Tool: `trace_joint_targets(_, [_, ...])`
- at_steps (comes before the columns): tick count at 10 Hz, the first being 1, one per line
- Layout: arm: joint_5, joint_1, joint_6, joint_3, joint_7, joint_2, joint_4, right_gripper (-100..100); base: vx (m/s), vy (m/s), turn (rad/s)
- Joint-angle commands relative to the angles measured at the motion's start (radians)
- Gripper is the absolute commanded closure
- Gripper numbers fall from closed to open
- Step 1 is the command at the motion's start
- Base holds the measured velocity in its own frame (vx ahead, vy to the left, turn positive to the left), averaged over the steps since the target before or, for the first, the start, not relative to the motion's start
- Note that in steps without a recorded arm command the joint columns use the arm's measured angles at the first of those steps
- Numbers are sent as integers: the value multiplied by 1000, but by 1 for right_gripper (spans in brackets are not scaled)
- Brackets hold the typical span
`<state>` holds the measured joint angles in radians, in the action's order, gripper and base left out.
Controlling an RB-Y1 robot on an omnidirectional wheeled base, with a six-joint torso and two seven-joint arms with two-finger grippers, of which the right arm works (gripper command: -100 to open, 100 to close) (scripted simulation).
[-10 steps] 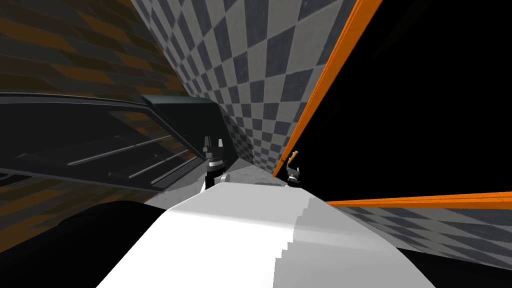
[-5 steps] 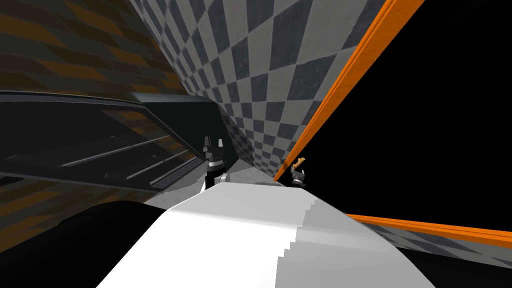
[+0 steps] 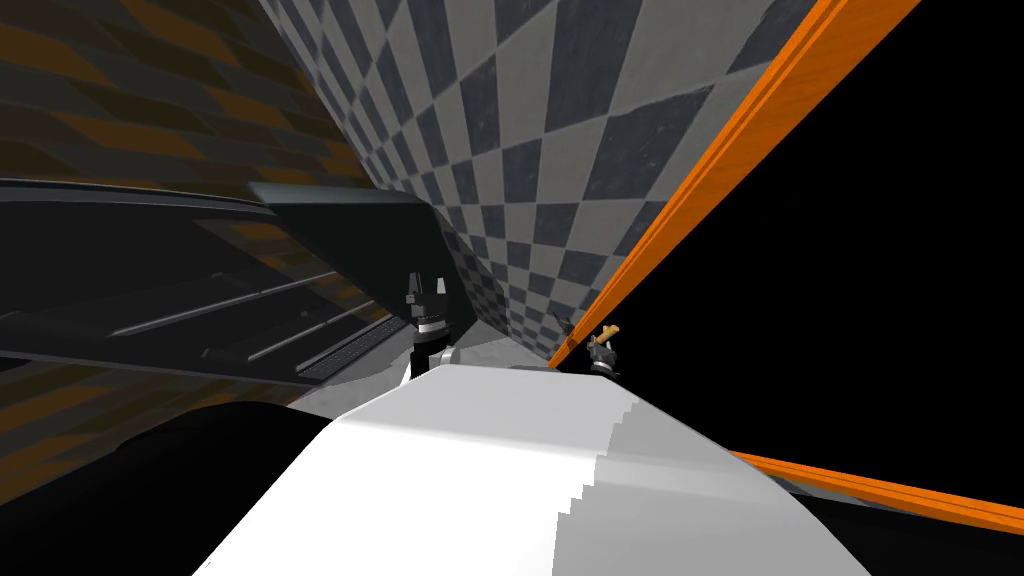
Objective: Pull the door open
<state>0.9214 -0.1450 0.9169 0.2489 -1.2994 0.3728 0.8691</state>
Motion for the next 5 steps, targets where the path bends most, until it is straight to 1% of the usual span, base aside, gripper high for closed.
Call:
trace_joint_targets(1, [1,0,-2,-1,3,1,1,100,-23,1,-6])
trace_joint_targets(5, [1,0,-2,-1,3,1,1,100,-3,-1,4])
